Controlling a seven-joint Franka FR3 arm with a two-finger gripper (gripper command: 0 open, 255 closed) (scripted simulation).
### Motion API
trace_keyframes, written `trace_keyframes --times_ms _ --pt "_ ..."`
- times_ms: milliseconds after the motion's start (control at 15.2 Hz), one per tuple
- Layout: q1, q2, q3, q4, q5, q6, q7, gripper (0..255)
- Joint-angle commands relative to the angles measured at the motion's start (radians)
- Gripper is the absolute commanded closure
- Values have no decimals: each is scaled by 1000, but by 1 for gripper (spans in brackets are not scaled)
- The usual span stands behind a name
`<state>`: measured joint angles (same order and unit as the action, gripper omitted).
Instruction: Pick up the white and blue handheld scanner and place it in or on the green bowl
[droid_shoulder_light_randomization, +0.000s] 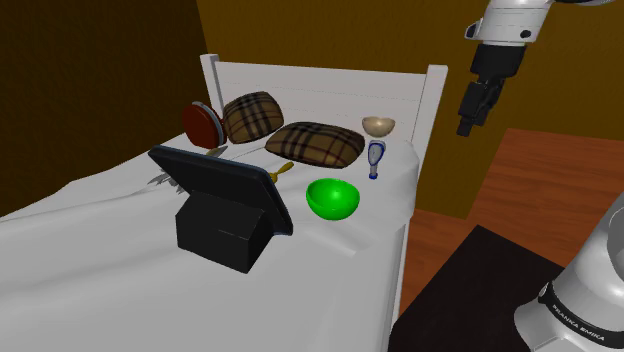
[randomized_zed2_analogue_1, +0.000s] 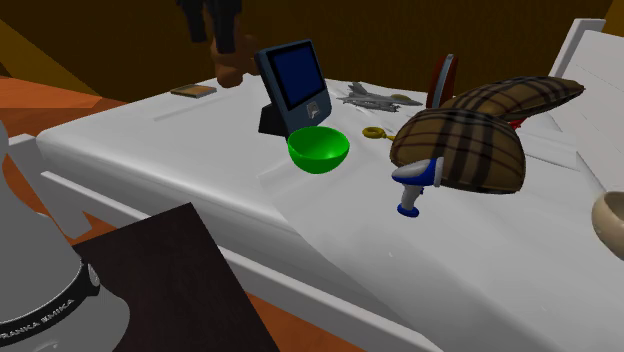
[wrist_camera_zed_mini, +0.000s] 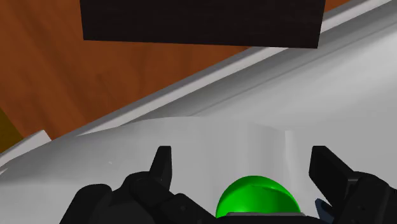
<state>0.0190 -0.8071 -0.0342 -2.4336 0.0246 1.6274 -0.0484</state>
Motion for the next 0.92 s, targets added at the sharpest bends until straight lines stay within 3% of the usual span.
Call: trace_keyframes --times_ms 0,396,858 --pt "0 0 0 0 0 0 0 0" --pt "-47 228 84 53 -5 162 198 0" --pt "-109 517 150 186 -64 289 437 0"
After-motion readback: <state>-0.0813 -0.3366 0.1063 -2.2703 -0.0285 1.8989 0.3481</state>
